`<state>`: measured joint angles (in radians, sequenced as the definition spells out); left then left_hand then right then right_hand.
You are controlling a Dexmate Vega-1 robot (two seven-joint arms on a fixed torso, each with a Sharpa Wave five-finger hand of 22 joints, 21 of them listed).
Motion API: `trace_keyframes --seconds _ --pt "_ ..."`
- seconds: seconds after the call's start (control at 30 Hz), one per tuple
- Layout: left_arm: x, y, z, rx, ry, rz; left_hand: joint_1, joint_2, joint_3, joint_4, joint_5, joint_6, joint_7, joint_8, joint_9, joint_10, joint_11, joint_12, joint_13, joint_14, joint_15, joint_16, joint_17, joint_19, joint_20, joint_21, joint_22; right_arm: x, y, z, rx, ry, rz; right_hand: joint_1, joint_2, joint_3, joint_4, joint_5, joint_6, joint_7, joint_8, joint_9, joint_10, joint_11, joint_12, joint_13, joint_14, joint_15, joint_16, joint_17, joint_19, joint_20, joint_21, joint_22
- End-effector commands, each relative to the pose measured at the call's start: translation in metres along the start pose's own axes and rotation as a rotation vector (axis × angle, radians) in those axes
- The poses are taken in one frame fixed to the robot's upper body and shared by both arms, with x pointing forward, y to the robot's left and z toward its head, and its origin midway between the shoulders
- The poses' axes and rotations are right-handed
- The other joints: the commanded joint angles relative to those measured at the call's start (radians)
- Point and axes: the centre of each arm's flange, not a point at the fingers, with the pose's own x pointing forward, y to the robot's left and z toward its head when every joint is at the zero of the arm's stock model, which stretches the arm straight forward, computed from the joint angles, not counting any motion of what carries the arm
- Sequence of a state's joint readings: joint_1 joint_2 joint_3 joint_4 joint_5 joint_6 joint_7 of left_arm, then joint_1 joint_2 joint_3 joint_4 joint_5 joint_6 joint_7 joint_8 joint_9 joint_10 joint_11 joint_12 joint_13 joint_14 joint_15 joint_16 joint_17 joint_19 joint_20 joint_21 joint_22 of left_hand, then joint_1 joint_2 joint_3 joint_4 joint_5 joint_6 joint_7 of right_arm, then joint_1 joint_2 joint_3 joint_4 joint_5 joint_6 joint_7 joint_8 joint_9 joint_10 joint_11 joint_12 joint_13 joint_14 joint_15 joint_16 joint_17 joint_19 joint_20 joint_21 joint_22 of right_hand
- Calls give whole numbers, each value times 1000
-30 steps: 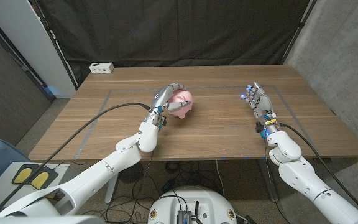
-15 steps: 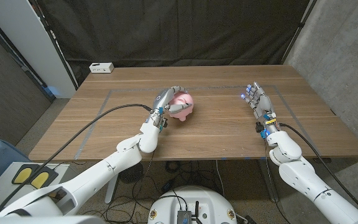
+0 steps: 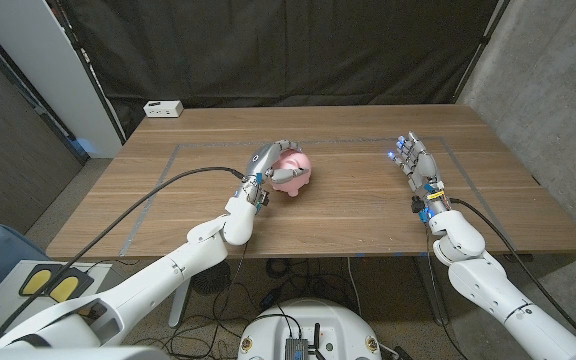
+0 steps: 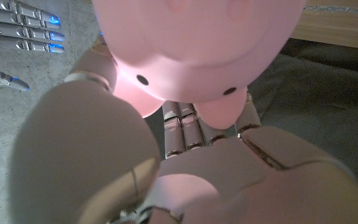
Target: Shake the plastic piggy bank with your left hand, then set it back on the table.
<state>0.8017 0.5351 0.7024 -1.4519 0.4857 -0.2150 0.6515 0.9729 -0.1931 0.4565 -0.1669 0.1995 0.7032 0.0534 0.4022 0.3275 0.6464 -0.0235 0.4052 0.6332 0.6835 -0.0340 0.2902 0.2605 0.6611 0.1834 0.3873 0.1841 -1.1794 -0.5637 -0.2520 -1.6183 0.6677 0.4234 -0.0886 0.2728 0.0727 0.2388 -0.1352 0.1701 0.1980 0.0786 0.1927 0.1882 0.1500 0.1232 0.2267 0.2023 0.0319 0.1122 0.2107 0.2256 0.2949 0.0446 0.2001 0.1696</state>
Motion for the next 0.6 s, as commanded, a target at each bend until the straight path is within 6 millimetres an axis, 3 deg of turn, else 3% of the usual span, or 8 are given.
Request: trace_keyframes --seconds 0.03,0.23,0.6 --pt "-1 -2 -1 25 0 -25 325 323 0 4 -1 1 -5 -4 2 3 -2 -5 5 -9 -6 -7 -2 56 -69 -10 2 0 0 -2 2 -4 -3 10 1 -2 -2 6 4 5 0 2 5 8 -2 1 7 4 -2 1 9 -1 -3 5" --pt "-1 -2 -1 35 -2 -29 299 322 -10 17 -3 -13 -8 -15 -1 -8 3 -17 1 -29 2 -18 -5 11 -56 -29 1 -2 0 -2 5 -4 -8 9 1 -3 -2 6 5 5 0 2 6 8 -2 1 6 4 -3 1 9 -1 -3 5" --pt "-3 -2 -2 66 8 -59 156 303 -67 66 -6 -62 -9 -65 -21 -73 6 -83 -39 -99 28 -59 -22 -66 -39 -66 1 -2 2 -2 1 -4 -4 10 1 -3 -2 6 6 4 0 2 6 7 -2 1 7 5 -2 1 9 1 -3 5"
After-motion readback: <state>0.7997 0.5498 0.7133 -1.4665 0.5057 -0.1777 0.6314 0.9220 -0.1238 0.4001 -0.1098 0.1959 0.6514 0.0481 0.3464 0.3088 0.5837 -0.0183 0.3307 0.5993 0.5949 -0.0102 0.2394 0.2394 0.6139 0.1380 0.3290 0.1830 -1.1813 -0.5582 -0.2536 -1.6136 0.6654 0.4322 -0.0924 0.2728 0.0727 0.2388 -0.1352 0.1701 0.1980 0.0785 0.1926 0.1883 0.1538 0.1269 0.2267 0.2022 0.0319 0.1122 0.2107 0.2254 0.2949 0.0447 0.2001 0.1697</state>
